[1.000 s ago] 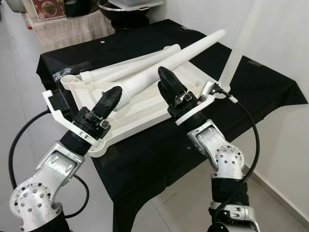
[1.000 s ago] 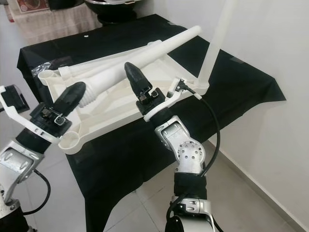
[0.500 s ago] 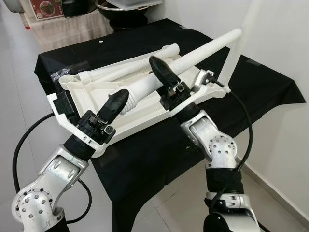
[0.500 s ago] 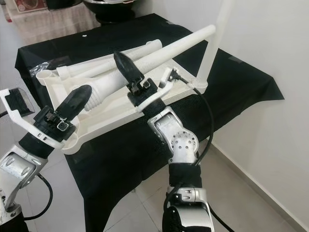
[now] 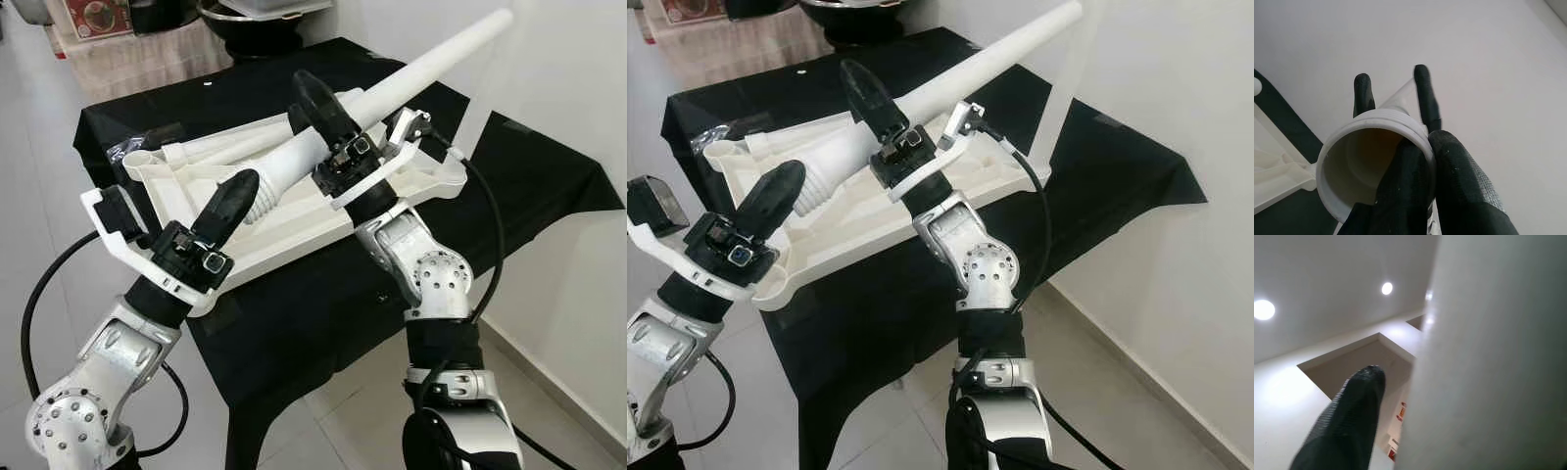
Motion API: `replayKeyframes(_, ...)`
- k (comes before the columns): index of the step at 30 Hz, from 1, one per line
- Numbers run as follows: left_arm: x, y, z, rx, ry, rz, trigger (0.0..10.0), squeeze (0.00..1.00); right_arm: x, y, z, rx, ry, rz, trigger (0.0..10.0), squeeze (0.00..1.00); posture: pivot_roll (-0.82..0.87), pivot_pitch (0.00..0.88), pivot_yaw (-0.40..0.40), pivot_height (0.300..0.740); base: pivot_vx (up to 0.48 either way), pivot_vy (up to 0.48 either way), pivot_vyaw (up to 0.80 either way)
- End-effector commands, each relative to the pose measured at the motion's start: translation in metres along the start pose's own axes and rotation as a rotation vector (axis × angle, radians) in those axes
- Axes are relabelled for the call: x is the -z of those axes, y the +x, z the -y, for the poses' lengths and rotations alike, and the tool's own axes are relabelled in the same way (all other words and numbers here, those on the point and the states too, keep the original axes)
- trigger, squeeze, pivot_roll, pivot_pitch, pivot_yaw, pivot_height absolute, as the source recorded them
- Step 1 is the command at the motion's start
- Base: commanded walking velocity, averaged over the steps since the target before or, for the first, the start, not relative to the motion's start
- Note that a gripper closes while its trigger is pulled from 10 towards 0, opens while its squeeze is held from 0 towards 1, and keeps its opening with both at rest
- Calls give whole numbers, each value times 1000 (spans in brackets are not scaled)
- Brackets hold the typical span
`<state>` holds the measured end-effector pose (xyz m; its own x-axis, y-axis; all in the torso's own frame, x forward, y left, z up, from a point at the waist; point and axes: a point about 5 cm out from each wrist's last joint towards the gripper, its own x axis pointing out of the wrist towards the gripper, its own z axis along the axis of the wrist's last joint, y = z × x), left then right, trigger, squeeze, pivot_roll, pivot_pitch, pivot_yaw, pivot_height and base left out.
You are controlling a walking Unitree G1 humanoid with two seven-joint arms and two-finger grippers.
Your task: Building children table
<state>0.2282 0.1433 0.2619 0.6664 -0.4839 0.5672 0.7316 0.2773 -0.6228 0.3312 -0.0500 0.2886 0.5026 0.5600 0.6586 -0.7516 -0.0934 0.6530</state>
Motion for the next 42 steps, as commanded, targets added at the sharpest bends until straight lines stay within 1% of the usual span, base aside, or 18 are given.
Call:
replayKeyframes(1,8,-1,-3,-27,-17,-49,0,0,40,22,-19,-141,164,10,0,0,78,129,-33,740,0,0,0)
replayKeyframes(11,9,-1,-3,-26,-21,-51,0,0,42,21,-20,-148,150,-13,0,0,76,125,-29,740,0,0,0)
replayKeyframes(12,10,-1,-3,-35,10,-59,667,0,42,21,-20,-143,134,-19,0,0,76,124,-28,740,0,0,0)
replayKeyframes(15,10,-1,-3,-42,33,-66,667,0,42,21,-20,-140,122,-24,0,0,76,124,-28,740,0,0,0)
replayKeyframes(16,10,0,-5,-57,50,-70,10000,0,41,21,-19,-134,102,-30,0,0,77,124,-26,740,0,0,0)
replayKeyframes(17,8,0,-8,-77,52,-54,10000,1000,40,20,-18,-121,70,-37,0,0,76,124,-25,740,0,0,0)
replayKeyframes(19,7,0,-10,-90,48,-40,10000,1000,39,19,-17,-113,49,-42,0,0,76,124,-25,740,0,0,0)
replayKeyframes(22,0,0,-12,-102,57,-14,10000,1000,30,17,-13,-59,-47,-36,0,0,75,124,-24,740,0,0,0)
replayKeyframes(26,-11,-12,-8,-67,120,-41,10000,1000,-10,11,-2,97,-303,55,0,0,72,125,-20,740,0,0,0)
replayKeyframes(29,-21,-26,-3,-42,176,-68,10000,1000,-43,5,-7,152,-443,127,0,0,77,127,-18,740,0,0,0)
replayKeyframes(33,-24,-36,0,-30,209,-100,10000,1000,-60,1,-12,173,-512,168,0,0,77,127,-15,740,0,0,0)
replayKeyframes(35,-26,-45,-3,-62,243,-127,10000,1000,-72,-2,-14,188,-540,199,0,0,78,127,-14,740,0,0,0)
replayKeyframes(37,-27,-55,-17,-182,297,-152,10000,1000,-77,-5,-14,206,-579,201,0,0,83,125,-15,740,0,0,0)
replayKeyframes(38,-27,-57,-28,-283,358,-162,10000,1000,-72,-7,-13,213,-631,151,0,0,82,125,-16,740,0,0,0)
replayKeyframes(39,-27,-57,-28,-283,358,-162,10000,1000,-72,-7,-13,213,-631,151,0,0,82,125,-16,740,0,0,0)
replayKeyframes(40,-27,-58,-36,-350,403,-170,10000,1000,-68,-8,-12,216,-668,113,0,0,84,124,-17,740,0,0,0)
replayKeyframes(41,-27,-57,-44,-428,454,-165,10000,988,-60,-10,-9,221,-733,56,10000,0,88,124,-19,740,0,0,0)
replayKeyframes(42,-27,-57,-44,-428,454,-165,10000,988,-60,-10,-9,221,-733,56,10000,0,88,124,-19,740,0,0,0)
